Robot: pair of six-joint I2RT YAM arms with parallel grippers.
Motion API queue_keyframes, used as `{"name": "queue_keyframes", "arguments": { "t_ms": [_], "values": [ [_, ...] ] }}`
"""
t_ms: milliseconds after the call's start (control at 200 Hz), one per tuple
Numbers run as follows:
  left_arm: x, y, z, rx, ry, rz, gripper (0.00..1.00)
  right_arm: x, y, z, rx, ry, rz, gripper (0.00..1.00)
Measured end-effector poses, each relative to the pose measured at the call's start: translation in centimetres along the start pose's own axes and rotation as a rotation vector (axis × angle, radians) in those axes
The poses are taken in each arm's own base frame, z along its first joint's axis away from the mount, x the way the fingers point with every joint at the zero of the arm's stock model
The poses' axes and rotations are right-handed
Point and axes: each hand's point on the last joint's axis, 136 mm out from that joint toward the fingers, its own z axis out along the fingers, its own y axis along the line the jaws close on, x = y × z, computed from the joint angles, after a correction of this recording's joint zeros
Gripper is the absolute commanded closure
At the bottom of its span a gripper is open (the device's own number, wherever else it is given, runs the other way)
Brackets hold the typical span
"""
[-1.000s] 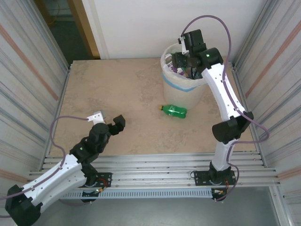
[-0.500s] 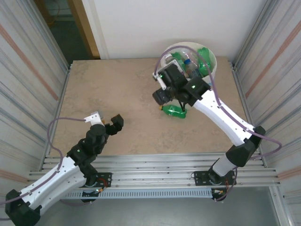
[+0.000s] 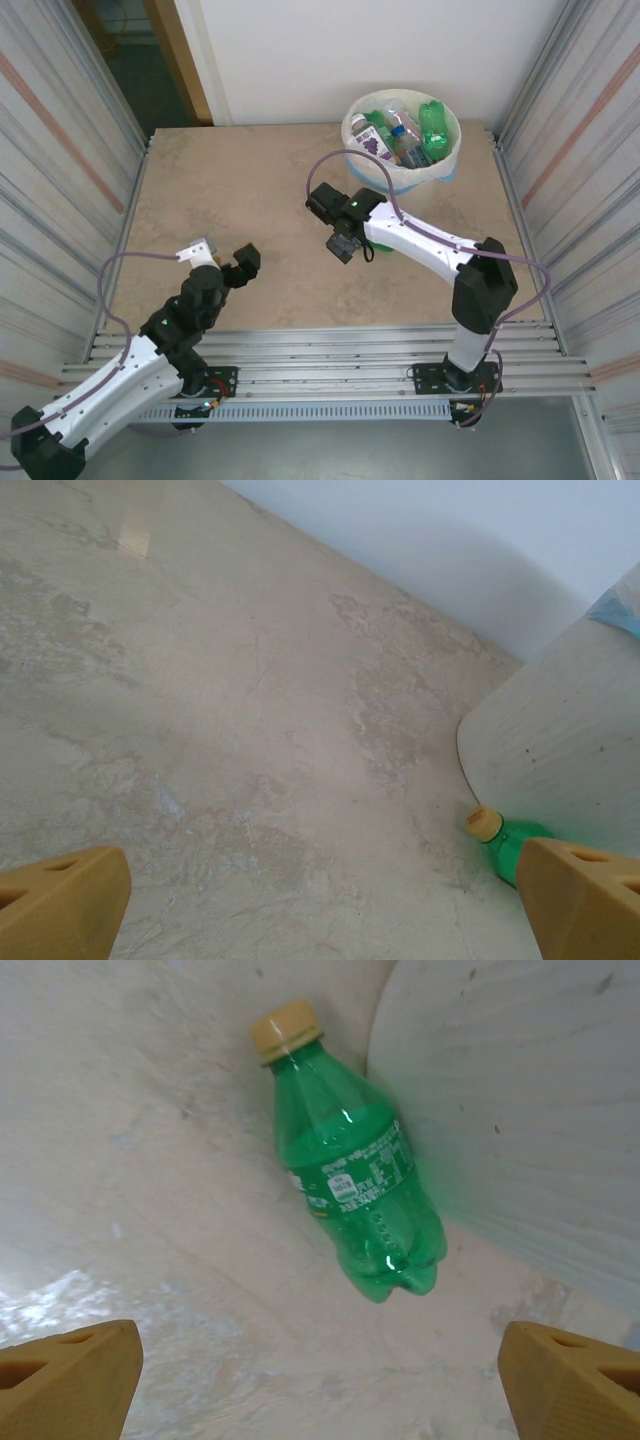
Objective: Put the plastic bottles in the bin
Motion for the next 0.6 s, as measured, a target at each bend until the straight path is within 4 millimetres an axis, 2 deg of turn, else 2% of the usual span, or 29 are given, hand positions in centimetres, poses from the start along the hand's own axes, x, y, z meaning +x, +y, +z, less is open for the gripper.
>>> {"name": "queue_keyframes", "arguments": {
  "t_ms": [331, 601],
  "values": [
    [0.4, 0.6, 0.0, -0.016, 0.005, 0.000, 0.01, 1.2, -2.2, 4.0, 0.059, 0.084, 0.018, 0.10],
    [0.4, 0.6, 0.0, -0.016, 0.004, -0.008, 0.01, 1.0, -1.6, 5.8, 0.058, 0.106, -0.001, 0.10]
  ]
}}
